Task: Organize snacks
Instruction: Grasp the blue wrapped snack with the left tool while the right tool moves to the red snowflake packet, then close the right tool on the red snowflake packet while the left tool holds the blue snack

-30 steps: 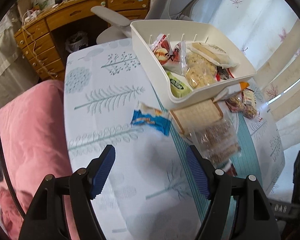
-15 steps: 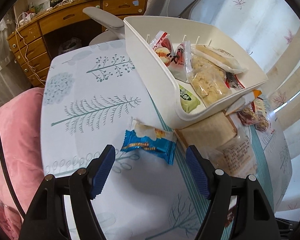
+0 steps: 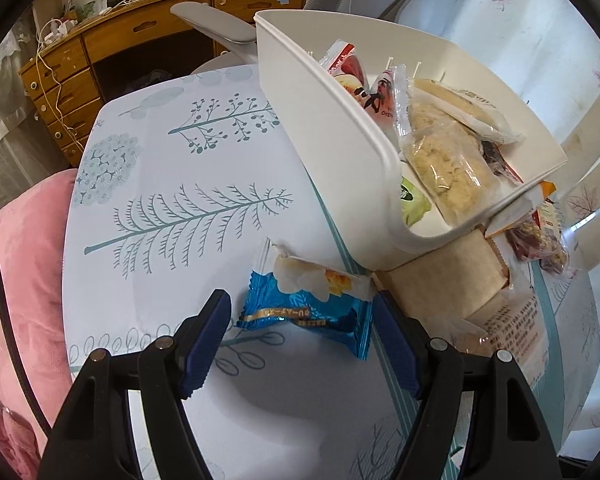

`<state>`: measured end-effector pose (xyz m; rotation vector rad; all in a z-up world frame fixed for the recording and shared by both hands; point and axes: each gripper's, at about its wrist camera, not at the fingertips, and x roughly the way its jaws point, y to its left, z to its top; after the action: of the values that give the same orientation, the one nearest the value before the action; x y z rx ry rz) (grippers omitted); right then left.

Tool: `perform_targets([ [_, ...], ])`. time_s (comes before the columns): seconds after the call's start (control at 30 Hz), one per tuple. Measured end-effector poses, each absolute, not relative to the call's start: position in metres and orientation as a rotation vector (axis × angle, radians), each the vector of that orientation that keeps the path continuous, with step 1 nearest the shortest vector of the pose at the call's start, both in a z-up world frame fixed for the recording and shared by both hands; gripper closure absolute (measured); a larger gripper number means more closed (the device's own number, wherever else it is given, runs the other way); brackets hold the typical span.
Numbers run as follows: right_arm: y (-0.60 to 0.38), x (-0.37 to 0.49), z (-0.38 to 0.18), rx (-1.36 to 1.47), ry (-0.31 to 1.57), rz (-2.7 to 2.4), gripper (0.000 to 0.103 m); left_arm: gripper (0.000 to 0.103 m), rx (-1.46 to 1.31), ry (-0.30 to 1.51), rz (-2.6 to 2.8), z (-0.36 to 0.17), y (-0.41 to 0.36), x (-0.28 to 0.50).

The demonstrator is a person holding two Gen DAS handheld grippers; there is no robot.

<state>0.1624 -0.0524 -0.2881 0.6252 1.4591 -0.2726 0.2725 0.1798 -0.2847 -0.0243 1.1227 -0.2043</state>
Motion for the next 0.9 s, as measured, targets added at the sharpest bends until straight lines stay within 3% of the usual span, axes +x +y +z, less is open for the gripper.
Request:
perform_targets([
  [0.37,-0.036,0.175,-0.299,0.587,1.483,-0.296,0.053,0.043,-0.058,1.141,-0.191,-0.295,0.178,0.28],
  [0.57,-0.021,0.182,-0.301,0.462,1.53,-0.314,0.065,0.054,-0.067,1.119,-0.197,-0.295,0.178,0.281],
  [0.67,-0.017,0.183,-0.302,0.438,1.535,-0.325,0.074,0.057,-0.08,1.114,-0.205,-0.294,0.182,0.28],
  [0.73,-0.018,0.182,-0.305,0.416,1.539,-0.345,0.091,0.059,-0.085,1.117,-0.208,-0.294,0.184,0.28],
  [0.9,-0.024,0.173,-0.309,0.433,1.52,-0.338,0.103,0.061,-0.08,1.127,-0.209,-0.293,0.185,0.274],
])
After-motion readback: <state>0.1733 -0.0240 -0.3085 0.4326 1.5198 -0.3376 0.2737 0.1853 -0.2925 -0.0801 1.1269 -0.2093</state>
